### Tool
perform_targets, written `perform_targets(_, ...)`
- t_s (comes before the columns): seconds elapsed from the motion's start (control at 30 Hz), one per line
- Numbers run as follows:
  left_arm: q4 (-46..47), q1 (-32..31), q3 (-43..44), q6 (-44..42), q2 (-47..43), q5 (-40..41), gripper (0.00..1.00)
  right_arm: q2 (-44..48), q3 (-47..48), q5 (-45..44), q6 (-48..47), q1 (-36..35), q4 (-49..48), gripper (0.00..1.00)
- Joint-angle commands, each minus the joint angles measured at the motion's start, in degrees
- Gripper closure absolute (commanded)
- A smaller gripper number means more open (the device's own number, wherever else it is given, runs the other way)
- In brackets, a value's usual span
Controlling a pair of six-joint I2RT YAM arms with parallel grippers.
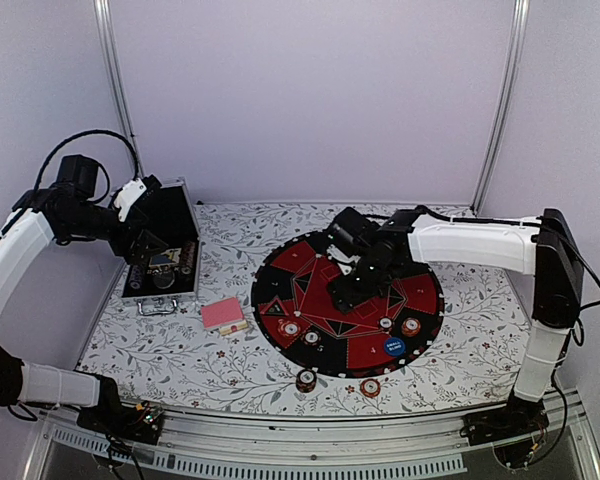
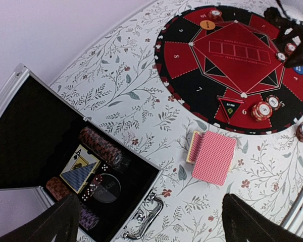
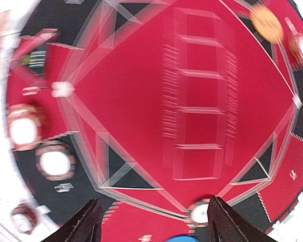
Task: Distribute texas hold em gaming equipment
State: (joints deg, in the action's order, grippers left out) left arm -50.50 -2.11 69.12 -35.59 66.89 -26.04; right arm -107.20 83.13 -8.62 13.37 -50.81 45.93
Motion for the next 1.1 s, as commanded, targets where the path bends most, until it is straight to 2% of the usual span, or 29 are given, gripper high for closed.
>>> perform_targets(0.0,-0.56,-0.62,1.16,-0.26,0.26,0.20,0.00,1.26,4.04,4.41,0.61,-8.36,1.81,0.20)
perform_targets(0.23,-0.52,-0.62,0.66,-0.05,0.34,-0.11,0.00,-2.14,4.63,12.18,1.74,-16.22,0.50,0.09)
perform_targets(0.7,-0.79,-0.62,0.88,-0.07,0.08,-0.06,0.00,-9.55,4.62,16.26,-0.07,-19.55,-0.72,0.06)
perform_targets(0.9,-0.78,-0.62,1.10,-0.26,0.17,0.03,0.00,-10.81,4.54,15.80,-0.05,-20.02,-1.00,0.10)
perform_targets(1.07,-0.84,-0.62,1.02,-0.19,0.26,-0.07,0.00,-11.66,4.58,14.92,-0.14,-20.35,-1.10,0.21)
